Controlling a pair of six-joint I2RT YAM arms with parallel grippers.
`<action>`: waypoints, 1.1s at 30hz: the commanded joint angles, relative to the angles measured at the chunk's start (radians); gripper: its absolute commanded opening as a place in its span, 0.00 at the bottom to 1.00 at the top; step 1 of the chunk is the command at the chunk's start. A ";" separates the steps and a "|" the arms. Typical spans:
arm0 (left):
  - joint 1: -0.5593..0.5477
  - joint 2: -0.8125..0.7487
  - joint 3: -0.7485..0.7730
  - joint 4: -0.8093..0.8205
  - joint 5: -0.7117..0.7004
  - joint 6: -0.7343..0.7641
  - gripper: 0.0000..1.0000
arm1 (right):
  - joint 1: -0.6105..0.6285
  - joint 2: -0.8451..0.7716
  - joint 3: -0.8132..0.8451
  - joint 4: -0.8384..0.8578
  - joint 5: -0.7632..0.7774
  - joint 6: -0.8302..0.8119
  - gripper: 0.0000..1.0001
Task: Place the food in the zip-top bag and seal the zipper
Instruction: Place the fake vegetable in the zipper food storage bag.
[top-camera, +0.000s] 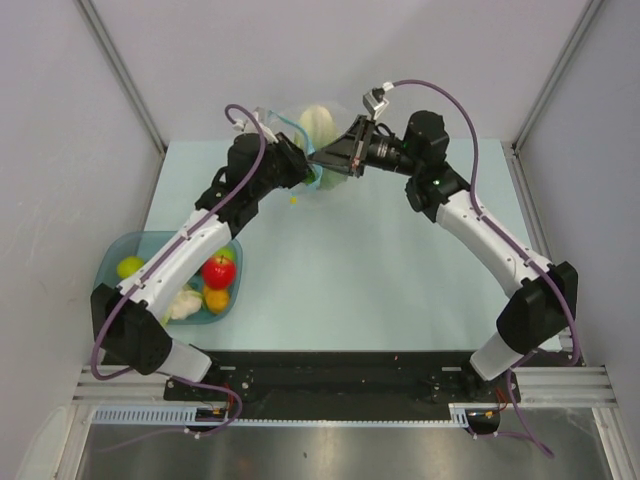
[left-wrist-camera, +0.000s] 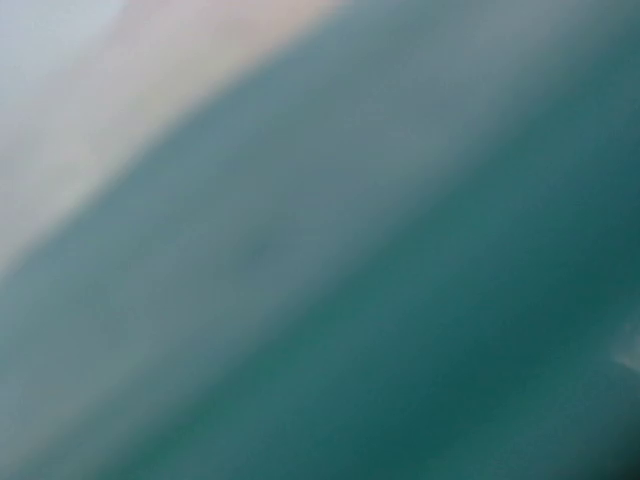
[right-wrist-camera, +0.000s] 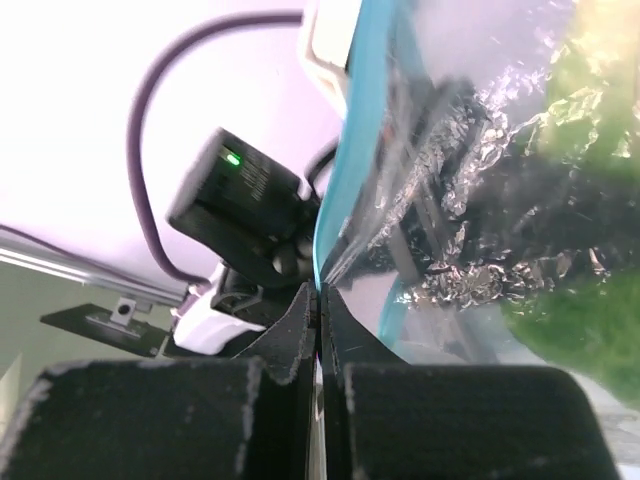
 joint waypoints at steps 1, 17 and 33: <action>-0.010 -0.033 0.036 -0.246 -0.009 0.264 0.28 | -0.061 -0.027 0.064 -0.021 0.006 0.039 0.00; -0.014 -0.248 -0.046 -0.377 0.344 0.658 0.94 | -0.195 -0.080 -0.383 -0.149 -0.111 -0.185 0.00; -0.005 -0.283 -0.092 -0.181 0.471 0.577 0.40 | -0.077 -0.040 -0.159 -0.345 -0.143 -0.440 0.00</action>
